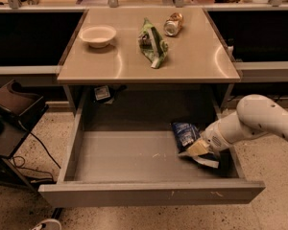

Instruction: Place blue chip bag into top drawer

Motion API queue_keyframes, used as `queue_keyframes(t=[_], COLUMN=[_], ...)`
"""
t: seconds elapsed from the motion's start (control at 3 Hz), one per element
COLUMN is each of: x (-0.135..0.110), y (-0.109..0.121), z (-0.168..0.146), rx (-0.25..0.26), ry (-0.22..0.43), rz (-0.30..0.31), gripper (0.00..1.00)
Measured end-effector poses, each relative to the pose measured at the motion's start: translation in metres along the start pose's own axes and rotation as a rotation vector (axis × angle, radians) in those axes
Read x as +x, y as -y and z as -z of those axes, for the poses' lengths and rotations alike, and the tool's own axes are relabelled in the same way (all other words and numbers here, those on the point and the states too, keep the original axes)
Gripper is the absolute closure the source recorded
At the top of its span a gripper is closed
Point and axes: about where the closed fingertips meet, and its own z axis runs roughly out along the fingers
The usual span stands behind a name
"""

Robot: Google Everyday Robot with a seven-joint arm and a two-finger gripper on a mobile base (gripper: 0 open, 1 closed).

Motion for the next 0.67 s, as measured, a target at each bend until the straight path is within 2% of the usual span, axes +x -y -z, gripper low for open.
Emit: queue_keyframes(t=[0.67], x=[0.0], y=[-0.0001], z=[-0.0001], rx=[0.0], ry=[0.0], rz=[0.0], gripper=[0.0])
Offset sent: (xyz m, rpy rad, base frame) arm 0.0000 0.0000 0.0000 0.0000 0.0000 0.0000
